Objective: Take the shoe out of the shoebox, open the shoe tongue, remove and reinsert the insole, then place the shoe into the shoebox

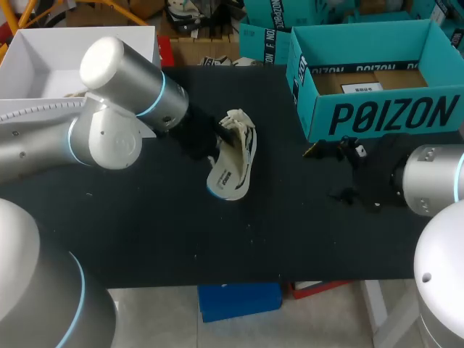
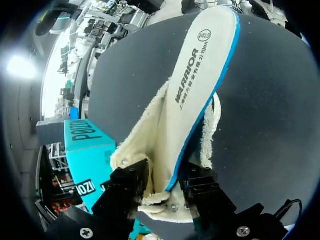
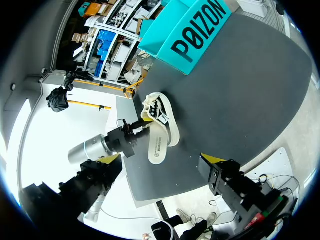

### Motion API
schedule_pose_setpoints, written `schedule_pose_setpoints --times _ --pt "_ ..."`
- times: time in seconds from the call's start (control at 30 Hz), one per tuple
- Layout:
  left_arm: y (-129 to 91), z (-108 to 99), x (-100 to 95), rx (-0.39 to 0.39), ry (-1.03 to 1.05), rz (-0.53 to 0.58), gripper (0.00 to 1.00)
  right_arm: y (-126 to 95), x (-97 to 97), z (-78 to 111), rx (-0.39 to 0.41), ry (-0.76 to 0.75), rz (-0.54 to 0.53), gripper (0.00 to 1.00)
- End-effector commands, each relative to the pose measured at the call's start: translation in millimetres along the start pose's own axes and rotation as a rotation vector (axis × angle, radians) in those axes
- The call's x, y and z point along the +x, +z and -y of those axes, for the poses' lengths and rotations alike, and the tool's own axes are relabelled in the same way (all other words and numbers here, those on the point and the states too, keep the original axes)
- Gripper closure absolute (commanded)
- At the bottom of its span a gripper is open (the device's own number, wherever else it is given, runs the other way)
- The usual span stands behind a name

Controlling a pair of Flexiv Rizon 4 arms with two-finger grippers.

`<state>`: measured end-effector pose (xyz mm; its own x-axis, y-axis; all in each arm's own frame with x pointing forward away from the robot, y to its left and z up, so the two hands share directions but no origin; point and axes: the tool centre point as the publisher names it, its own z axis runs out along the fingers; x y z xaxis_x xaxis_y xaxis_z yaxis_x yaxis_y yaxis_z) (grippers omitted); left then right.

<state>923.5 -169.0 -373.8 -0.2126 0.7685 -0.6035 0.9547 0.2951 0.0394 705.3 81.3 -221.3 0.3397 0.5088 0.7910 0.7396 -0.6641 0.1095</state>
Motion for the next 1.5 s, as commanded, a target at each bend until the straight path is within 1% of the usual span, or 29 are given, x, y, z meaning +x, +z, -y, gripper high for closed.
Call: schedule_pose_setpoints --times 0.03,0.07,0.23,0.3,0.33,0.37,0.5,0.73,1.0,1.1,1.17,1.3,1.5 --pt "3.9 1.8 1.0 -0.001 0.001 0.009 0.85 1.4 -5.7 7.2 -0.155 0.015 -0.012 0.0" --pt "4.2 2.5 0.9 0.005 0.001 0.011 1.0 1.4 -5.7 7.2 -0.155 0.015 -0.012 0.0" --pt "1.7 7.5 -1.4 0.042 -0.013 0.045 1.0 1.4 -5.7 7.2 -0.155 0.015 -0.012 0.0" --pt "-0.5 11.0 -2.6 0.07 -0.028 0.069 1.0 1.4 -5.7 7.2 -0.155 0.015 -0.012 0.0" --pt "-2.5 13.8 -3.7 0.103 -0.05 0.097 1.0 1.4 -5.7 7.2 -0.155 0.015 -0.012 0.0" --pt "-4.6 16.4 -4.4 0.121 -0.059 0.112 1.0 1.4 -5.7 7.2 -0.155 0.015 -0.012 0.0" --pt "-14.0 27.5 -4.4 0.178 -0.094 0.169 1.0 1.4 -5.7 7.2 -0.155 0.015 -0.012 0.0" --pt "-29.5 35.8 -3.1 0.207 -0.096 0.248 1.0 1.4 -5.7 7.2 -0.155 0.015 -0.012 0.0" --pt "-37.5 40.3 -8.7 0.227 -0.076 0.295 1.0 1.4 -5.7 7.2 -0.155 0.015 -0.012 0.0" --pt "-35.6 42.6 -7.7 0.234 -0.076 0.303 1.0 1.4 -5.7 7.2 -0.155 0.015 -0.012 0.0" --pt "-31.1 42.1 -4.7 0.237 -0.082 0.291 1.0 1.4 -5.7 7.2 -0.155 0.015 -0.012 0.0" --pt "-24.4 41.4 -0.2 0.218 -0.067 0.253 1.0 1.4 -5.7 7.2 -0.155 0.015 -0.012 0.0" --pt "-17.9 37.5 1.4 0.179 -0.041 0.21 1.0 1.4 -5.7 7.2 -0.155 0.015 -0.012 0.0"
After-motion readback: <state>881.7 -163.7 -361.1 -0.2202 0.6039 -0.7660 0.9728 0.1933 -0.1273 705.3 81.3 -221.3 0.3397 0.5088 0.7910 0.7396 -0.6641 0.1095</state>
